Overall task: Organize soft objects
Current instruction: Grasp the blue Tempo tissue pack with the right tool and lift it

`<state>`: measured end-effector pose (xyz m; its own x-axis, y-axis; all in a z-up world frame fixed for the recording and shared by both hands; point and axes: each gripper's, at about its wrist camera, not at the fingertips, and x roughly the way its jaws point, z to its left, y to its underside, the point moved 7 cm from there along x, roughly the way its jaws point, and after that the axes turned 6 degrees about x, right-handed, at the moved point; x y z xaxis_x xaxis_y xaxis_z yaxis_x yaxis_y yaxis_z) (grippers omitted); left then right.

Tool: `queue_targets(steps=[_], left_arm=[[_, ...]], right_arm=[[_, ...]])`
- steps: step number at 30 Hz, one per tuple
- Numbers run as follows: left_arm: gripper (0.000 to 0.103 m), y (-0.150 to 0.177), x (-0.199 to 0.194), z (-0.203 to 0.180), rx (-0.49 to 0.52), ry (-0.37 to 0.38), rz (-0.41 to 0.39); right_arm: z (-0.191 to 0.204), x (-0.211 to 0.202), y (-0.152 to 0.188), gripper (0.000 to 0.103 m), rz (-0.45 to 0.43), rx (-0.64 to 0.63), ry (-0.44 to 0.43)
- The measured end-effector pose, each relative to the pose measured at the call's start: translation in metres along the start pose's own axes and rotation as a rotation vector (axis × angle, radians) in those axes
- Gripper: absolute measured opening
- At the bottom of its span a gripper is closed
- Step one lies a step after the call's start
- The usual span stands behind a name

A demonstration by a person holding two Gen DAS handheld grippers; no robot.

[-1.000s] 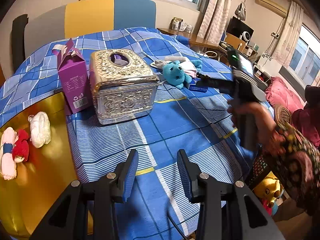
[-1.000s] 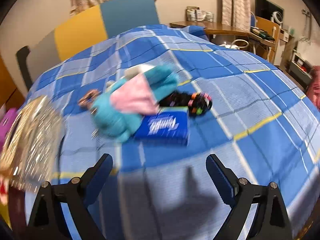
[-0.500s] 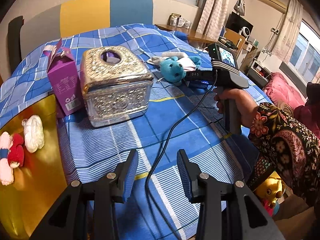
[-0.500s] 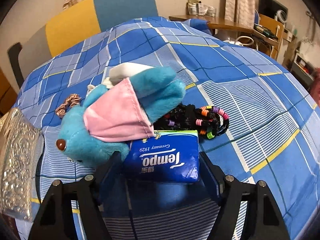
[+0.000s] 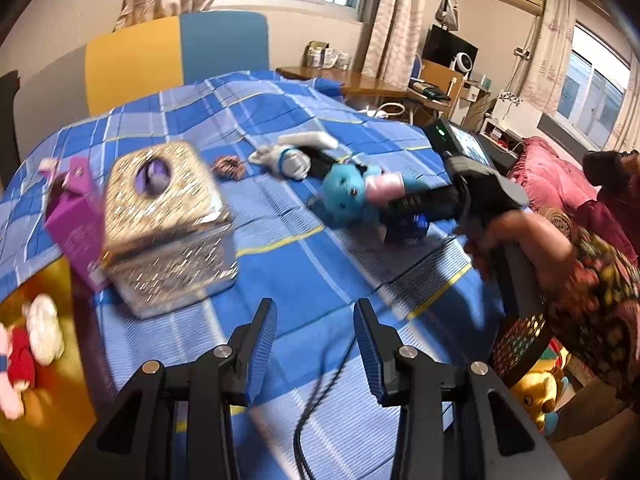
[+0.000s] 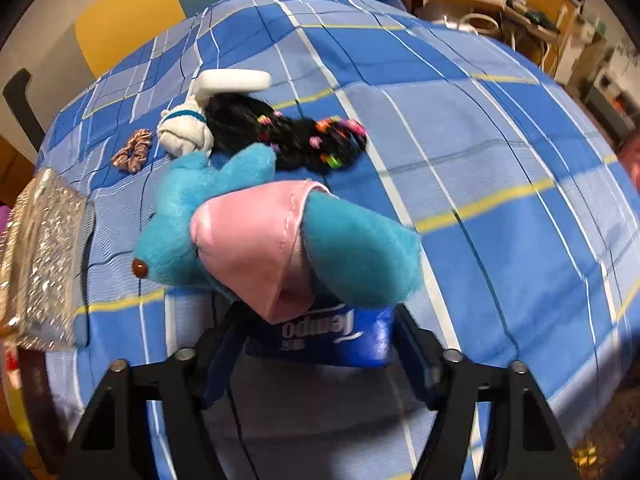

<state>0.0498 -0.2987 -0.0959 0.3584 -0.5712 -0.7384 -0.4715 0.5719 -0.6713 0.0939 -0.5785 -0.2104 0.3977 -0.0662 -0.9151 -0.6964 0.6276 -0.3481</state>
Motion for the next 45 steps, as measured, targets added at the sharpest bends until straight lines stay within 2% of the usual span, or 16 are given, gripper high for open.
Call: queue_targets(steps=[5,9,11,15,18,20,22,25,27,30,32,33,36,39,42,45], left_arm=[[0.04,-0.034,0.027,-0.014,-0.003,0.026,0.003],[0.04,-0.058,0.054,-0.023,-0.002,0.026,0.022],[0.04,-0.071,0.068,-0.024,-0.024,0.041,0.03],[0.04,-0.072,0.076,-0.021,-0.053,0.021,0.032],[0.04,-0.06,0.078,-0.016,-0.064,0.003,0.057],[0.04,-0.049,0.073,-0.013,-0.089,0.012,0.07],[0.04,-0.041,0.065,-0.01,-0.096,0.013,0.062],[0.04,-0.033,0.05,-0.002,-0.11,-0.01,0.036],[0.04,-0.033,0.04,0.007,-0.139,-0.024,0.007],[0.04,-0.038,0.027,0.02,-0.198,-0.031,-0.036],[0.04,-0.041,0.021,0.025,-0.222,-0.034,-0.065],[0.04,-0.043,0.021,0.026,-0.223,-0.036,-0.065],[0.04,-0.045,0.026,0.02,-0.21,-0.013,-0.052],[0.04,-0.045,0.032,0.013,-0.205,0.0,-0.047],[0.04,-0.046,0.039,0.007,-0.201,0.006,-0.031],[0.04,-0.049,0.043,0.003,-0.187,-0.004,-0.028]], right_arm=[[-0.005,-0.011,0.022,0.064,-0.017,-0.006,-0.024],[-0.004,-0.021,0.028,0.082,-0.067,-0.002,-0.021],[-0.004,-0.027,0.028,0.082,-0.112,0.002,-0.01],[-0.009,-0.047,0.003,0.082,-0.227,0.077,-0.022],[-0.002,-0.042,-0.029,0.082,-0.222,0.067,-0.019],[0.0,-0.022,-0.051,0.082,-0.172,0.076,-0.036],[0.007,-0.001,-0.065,0.08,-0.117,0.097,-0.078],[0.034,0.009,-0.07,0.08,-0.075,0.103,-0.204],[0.063,0.011,-0.06,0.08,-0.021,0.093,-0.292],[0.102,0.001,-0.033,0.079,0.06,0.05,-0.484],[0.1,-0.016,-0.027,0.079,0.034,0.053,-0.513],[0.093,-0.023,-0.028,0.08,0.011,0.048,-0.493],[0.053,-0.04,-0.038,0.086,-0.109,-0.054,-0.249],[0.021,-0.039,-0.046,0.092,-0.093,-0.128,-0.099],[0.007,-0.029,-0.039,0.094,-0.027,-0.145,-0.036],[0.005,-0.02,-0.021,0.094,0.051,-0.131,-0.076]])
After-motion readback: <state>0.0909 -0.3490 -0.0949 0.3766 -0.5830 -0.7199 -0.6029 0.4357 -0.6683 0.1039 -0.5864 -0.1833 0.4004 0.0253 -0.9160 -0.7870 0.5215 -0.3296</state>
